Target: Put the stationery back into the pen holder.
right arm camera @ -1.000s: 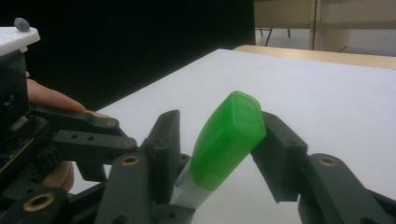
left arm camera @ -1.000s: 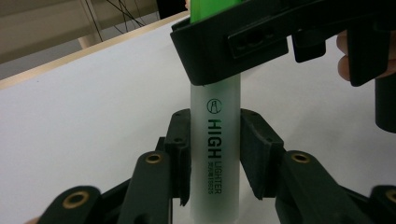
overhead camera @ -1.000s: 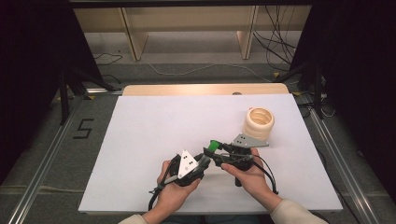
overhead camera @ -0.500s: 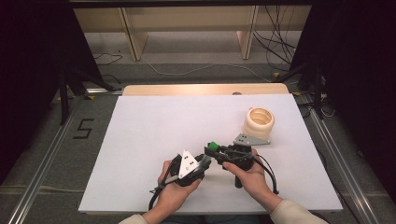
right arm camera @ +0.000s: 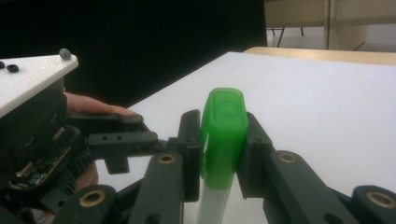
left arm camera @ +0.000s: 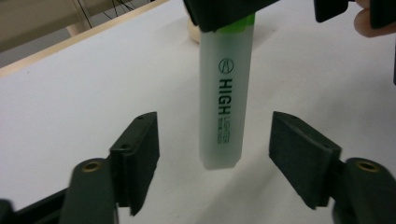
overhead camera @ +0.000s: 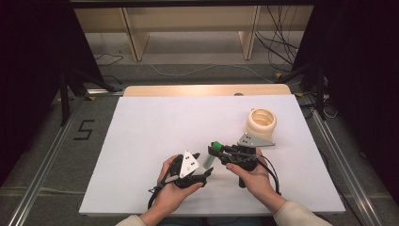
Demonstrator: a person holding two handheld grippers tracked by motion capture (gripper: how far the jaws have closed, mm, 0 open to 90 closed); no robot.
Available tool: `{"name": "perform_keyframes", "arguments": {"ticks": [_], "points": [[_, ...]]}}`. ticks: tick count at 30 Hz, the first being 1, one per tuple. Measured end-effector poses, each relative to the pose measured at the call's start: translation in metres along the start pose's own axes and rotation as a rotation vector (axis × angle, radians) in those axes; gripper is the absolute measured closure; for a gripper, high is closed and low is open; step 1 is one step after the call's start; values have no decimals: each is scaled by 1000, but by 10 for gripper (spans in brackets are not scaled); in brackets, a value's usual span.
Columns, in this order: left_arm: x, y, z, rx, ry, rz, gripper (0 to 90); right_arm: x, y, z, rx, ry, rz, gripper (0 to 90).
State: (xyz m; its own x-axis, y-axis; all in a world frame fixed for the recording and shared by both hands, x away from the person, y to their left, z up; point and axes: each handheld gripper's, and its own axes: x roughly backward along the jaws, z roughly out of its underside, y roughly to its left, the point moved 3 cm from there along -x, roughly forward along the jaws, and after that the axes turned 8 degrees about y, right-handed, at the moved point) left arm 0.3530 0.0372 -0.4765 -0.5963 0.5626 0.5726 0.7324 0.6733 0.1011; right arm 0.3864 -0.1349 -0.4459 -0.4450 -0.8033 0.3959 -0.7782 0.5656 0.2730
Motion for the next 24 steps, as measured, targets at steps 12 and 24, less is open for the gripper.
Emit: {"name": "perform_keyframes", "arguments": {"ticks": [12,24], "points": [[20,23,17,47,32,-26,224,6,-4,-4,53,-6,41,746],[32,42,30,84,42,-75,227,15,-13,-10,76,-24,91,746]]}}
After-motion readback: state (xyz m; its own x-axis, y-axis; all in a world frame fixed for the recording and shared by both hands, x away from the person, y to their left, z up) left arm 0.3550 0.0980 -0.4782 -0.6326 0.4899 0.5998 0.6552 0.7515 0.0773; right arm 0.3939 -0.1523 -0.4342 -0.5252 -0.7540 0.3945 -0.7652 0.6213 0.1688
